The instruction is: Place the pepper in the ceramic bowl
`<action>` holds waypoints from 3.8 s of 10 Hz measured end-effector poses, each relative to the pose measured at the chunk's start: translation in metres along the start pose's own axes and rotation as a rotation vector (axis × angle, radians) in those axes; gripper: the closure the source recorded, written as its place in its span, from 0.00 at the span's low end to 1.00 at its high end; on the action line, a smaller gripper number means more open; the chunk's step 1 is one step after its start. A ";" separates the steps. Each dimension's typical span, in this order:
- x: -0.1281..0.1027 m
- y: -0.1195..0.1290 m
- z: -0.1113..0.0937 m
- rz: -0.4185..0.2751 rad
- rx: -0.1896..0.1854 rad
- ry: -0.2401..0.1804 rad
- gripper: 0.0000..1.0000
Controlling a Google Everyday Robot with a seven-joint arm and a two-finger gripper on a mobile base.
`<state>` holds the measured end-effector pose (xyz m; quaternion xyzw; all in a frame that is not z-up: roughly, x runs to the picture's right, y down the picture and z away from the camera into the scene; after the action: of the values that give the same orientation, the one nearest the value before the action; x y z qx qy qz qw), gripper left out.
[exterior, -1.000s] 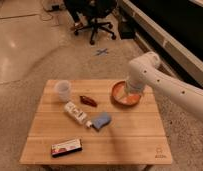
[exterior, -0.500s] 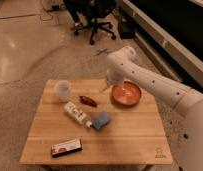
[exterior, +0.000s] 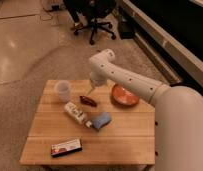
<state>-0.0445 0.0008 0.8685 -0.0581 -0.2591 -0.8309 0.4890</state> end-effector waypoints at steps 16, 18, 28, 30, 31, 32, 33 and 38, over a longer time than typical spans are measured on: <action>0.003 -0.008 0.086 -0.022 -0.032 -0.093 0.96; 0.000 0.016 0.057 0.010 -0.023 -0.070 1.00; -0.037 0.197 0.014 0.369 0.008 -0.049 0.84; -0.048 0.213 0.024 0.418 0.022 -0.063 0.68; -0.053 0.223 0.029 0.448 0.036 -0.066 0.54; -0.054 0.227 0.030 0.461 0.045 -0.062 0.46; -0.056 0.231 0.030 0.471 0.057 -0.057 0.38; -0.072 0.244 0.023 0.465 0.126 -0.014 0.20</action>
<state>0.1944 -0.0259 0.9539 -0.0915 -0.2935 -0.6779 0.6678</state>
